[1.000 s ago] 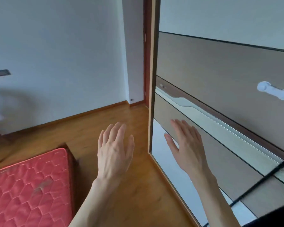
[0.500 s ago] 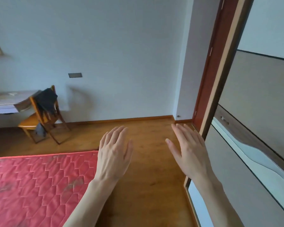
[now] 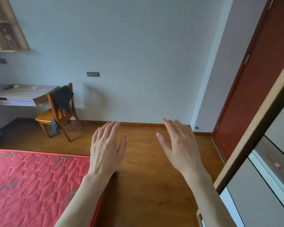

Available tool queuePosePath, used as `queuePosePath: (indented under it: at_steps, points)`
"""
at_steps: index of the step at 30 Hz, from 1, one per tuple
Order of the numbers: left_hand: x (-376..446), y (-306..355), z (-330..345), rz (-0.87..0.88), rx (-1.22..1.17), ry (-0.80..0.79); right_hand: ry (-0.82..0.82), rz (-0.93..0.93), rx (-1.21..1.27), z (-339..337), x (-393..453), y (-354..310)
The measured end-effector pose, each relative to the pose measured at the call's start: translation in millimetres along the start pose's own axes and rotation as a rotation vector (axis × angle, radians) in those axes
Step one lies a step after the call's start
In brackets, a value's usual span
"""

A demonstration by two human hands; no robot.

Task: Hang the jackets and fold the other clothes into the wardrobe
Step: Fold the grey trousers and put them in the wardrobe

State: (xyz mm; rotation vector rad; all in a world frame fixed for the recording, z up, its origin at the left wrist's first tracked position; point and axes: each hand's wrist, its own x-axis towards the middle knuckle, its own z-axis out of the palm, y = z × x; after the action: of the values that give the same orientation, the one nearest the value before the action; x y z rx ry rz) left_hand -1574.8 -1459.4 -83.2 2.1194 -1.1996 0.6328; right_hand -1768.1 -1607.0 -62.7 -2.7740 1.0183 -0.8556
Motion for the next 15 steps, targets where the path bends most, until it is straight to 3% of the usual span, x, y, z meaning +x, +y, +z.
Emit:
queuePosePath:
  at_steps: [15]
  points:
    - [203.7,-114.5,122.1,-0.031,0.055,0.037,-0.025,-0.066,0.054,126.1,257.9,-5.0]
